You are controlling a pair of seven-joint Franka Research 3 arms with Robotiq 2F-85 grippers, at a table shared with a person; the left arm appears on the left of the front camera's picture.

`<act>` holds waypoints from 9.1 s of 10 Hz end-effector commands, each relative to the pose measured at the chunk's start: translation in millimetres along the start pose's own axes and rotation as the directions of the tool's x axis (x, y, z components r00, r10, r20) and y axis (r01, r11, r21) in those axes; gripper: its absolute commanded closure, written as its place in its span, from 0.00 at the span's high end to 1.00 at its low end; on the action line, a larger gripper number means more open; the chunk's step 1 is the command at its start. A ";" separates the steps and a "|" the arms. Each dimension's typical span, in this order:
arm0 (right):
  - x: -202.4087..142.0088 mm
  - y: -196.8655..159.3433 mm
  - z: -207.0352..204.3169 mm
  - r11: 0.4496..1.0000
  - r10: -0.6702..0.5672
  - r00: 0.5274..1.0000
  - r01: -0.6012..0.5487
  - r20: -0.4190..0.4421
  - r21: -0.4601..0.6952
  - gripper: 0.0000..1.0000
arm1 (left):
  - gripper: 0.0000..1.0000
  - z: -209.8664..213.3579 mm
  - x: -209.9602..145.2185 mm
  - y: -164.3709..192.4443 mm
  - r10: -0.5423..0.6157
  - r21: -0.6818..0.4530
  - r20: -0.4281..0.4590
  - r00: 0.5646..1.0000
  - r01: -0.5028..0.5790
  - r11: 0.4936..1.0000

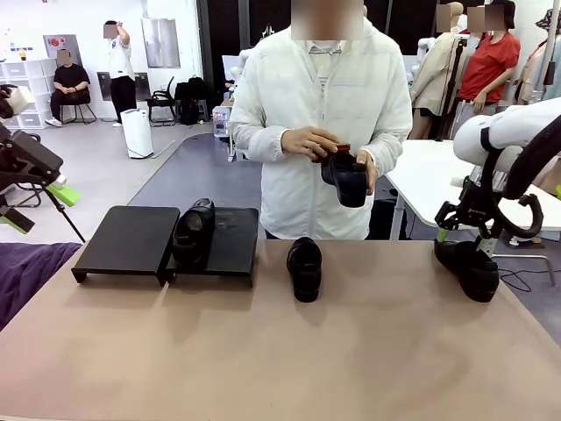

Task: Organize the shoes by placing them on the stand.
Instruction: Pick up one Shoe and place it in the middle of the table.

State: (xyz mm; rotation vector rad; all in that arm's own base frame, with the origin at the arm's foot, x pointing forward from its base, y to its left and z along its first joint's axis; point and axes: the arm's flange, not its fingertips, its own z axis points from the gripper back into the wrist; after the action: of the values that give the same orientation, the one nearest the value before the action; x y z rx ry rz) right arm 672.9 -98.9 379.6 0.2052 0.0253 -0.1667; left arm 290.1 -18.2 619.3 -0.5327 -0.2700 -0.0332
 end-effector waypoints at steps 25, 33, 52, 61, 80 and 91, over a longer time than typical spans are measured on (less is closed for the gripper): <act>-193.4 -7.5 176.8 0.984 0.059 0.997 -0.049 -0.052 0.173 0.00 | 1.00 2.0 -0.6 0.5 -0.002 -0.016 -0.004 1.000 0.002 1.000; -228.1 2.2 168.2 0.991 0.033 0.997 -0.025 -0.063 0.134 0.00 | 1.00 2.0 -0.6 0.5 -0.002 -0.016 -0.004 1.000 0.002 1.000; -344.9 253.8 76.4 0.978 0.021 0.999 -0.015 -0.030 0.210 0.00 | 1.00 2.0 -0.6 0.5 -0.002 -0.016 -0.004 1.000 0.002 1.000; -356.7 370.9 -25.8 0.954 0.198 0.969 -0.157 -0.144 0.255 0.00 | 1.00 2.0 -0.6 0.5 -0.002 -0.016 -0.004 1.000 0.002 1.000; -376.3 302.2 34.9 0.882 0.420 0.889 -0.352 -0.182 0.313 1.00 | 1.00 2.0 -0.6 0.5 -0.002 -0.016 -0.004 1.000 0.002 1.000; -418.7 113.2 182.1 0.853 0.262 0.933 -0.344 0.247 0.393 1.00 | 1.00 2.0 -0.6 0.5 -0.002 -0.016 -0.004 1.000 0.002 1.000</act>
State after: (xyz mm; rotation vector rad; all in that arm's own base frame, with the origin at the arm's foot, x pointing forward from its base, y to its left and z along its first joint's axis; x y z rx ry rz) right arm 275.8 40.7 589.5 0.6023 -0.2538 0.1264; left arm 290.1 -17.7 619.6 -0.5329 -0.2696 -0.0322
